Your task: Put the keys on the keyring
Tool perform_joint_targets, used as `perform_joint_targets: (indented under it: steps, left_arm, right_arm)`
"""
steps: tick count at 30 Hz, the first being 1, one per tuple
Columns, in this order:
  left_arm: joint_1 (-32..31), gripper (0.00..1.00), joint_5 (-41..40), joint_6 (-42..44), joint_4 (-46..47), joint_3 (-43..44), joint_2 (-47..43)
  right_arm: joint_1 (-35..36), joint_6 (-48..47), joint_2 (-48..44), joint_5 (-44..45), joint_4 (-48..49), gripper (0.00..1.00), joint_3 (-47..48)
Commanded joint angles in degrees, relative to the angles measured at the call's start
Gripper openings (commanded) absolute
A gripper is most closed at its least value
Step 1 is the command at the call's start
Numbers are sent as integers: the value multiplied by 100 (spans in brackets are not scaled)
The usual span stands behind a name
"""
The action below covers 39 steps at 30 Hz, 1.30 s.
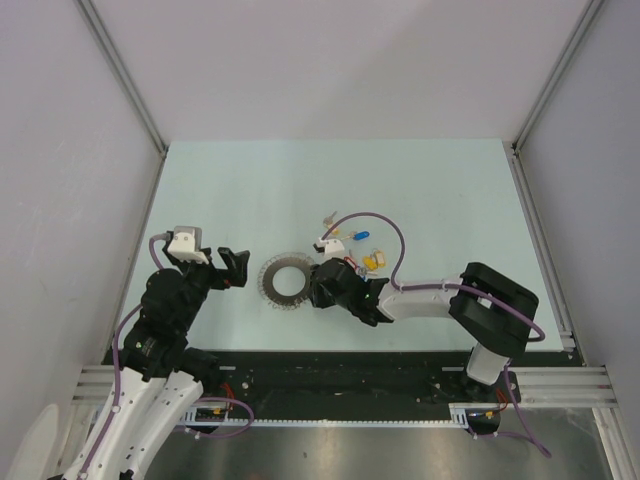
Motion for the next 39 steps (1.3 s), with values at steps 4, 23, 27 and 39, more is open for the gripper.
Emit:
perform_joint_targets:
  steps: [4,23,27,39]
  left_arm:
    - [47,100,89,113,97,195,-3]
    - [38,100,107,104,97,186,-38]
    - [38,100,107,113,106,186,-47]
    - [38,100,221,122,123,186,-39]
  right_arm:
    - [-49,143,266,-94,295,25,-15]
    - [-76,38,538,-24,594,21,-6]
    - [-76,3,573,20,585,20,-15]
    - [12,-708,161,72,541,1,-15]
